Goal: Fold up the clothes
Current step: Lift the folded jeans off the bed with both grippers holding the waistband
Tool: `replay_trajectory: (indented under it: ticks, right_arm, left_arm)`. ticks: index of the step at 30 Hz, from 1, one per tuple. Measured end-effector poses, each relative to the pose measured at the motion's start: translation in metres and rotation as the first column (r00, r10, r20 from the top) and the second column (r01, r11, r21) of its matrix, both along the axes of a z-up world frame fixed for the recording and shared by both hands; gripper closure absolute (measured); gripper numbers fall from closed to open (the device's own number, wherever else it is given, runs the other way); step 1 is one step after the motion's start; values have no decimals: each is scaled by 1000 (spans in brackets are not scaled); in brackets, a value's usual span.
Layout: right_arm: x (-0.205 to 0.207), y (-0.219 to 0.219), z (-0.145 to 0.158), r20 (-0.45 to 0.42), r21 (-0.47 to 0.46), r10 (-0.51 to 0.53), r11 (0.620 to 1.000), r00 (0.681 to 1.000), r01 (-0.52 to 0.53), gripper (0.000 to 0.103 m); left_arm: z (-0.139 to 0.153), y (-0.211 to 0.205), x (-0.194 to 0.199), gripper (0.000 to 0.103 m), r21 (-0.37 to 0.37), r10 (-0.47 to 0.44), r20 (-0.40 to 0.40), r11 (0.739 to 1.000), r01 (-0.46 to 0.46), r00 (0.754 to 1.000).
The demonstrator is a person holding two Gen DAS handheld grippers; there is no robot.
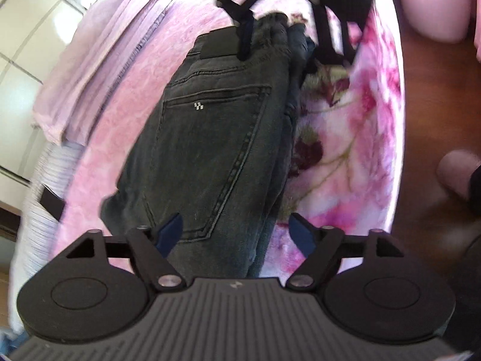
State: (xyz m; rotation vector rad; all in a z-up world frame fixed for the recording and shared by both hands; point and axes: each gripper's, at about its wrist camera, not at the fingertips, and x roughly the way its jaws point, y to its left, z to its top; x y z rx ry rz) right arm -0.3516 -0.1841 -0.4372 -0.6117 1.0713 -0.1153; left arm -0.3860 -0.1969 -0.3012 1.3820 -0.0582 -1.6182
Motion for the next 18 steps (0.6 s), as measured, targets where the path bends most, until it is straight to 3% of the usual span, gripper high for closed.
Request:
replay_trajectory:
  ticks: [2,5,10,11,12,14,18]
  right_arm:
    - [5,-10,16,2,77,-31,997,1000,31,49]
    - [13,-30,42,3,198,-91,976,996,88,52]
    - [25,-61,84,-27,376,-180,910,983,176,53]
    - [26,-67,92,-27,403,-200,894,979,194,53]
    - [27,-72,99,-28,427,-217,880,976,208,53]
    - [27,-79,109,-27,444,-227,870,973,215,53]
    - [16,-72,111,1,421,-234,882,972,212,52]
  left_arm:
    - [-7,-1,-6,26,-8,-14,69,1000,15,998]
    - [-15,-7,-10,26,-18,-20,142,1000,23,990]
    - [-19,-22,-6,26,-43,-8,228,999,18,974]
    - [-18,-26,-4,29,-49,-3,237,999,15,971]
    - [-13,-30,-1,43,-51,8,235,999,4,972]
    - [-1,-41,6,60,-36,40,193,999,-33,980]
    - [26,-55,19,73,22,66,104,997,-69,992]
